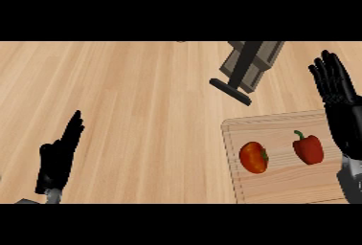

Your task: Pick the bell pepper from the cutting board and place it in the tiered basket

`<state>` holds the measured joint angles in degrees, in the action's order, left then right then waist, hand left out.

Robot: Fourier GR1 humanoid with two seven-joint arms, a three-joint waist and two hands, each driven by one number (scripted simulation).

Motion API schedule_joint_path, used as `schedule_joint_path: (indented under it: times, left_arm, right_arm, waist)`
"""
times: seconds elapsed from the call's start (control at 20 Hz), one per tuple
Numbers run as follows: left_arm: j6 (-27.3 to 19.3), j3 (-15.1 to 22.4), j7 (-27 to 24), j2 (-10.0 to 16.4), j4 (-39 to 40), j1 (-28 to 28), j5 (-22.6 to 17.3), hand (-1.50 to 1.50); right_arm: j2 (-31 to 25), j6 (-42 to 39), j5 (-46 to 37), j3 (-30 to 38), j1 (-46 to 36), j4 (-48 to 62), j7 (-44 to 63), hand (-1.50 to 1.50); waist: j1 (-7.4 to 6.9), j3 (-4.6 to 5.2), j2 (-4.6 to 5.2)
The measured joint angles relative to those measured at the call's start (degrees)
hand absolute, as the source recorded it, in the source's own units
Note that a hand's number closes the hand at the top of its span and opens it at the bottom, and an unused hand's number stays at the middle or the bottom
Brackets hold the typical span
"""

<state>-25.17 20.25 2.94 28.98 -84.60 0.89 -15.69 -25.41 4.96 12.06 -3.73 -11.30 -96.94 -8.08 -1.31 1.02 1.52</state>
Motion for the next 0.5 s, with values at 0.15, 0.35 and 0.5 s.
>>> schedule_joint_path:
  times: [0.15,0.35,0.5]
  left_arm:
    - [0.64,-1.75,-0.67,0.83,1.12,1.55,0.66,0.00]
    - [0.10,-3.57,-1.65,3.29,1.35,4.00,2.77,0.00]
    - [-0.02,-4.19,-2.27,4.28,0.87,4.41,3.35,0.00]
  right_arm:
    - [0.12,-0.23,2.48,2.33,1.32,0.36,2.38,1.50]
    - [2.01,2.91,8.72,10.00,2.94,2.05,3.39,1.50]
    - [-1.00,9.91,3.37,13.60,9.37,8.55,8.09,-1.50]
  waist:
    - [0.96,-0.52,-0.81]
    - [3.60,-1.40,-2.13]
    - [4.72,-1.01,-1.33]
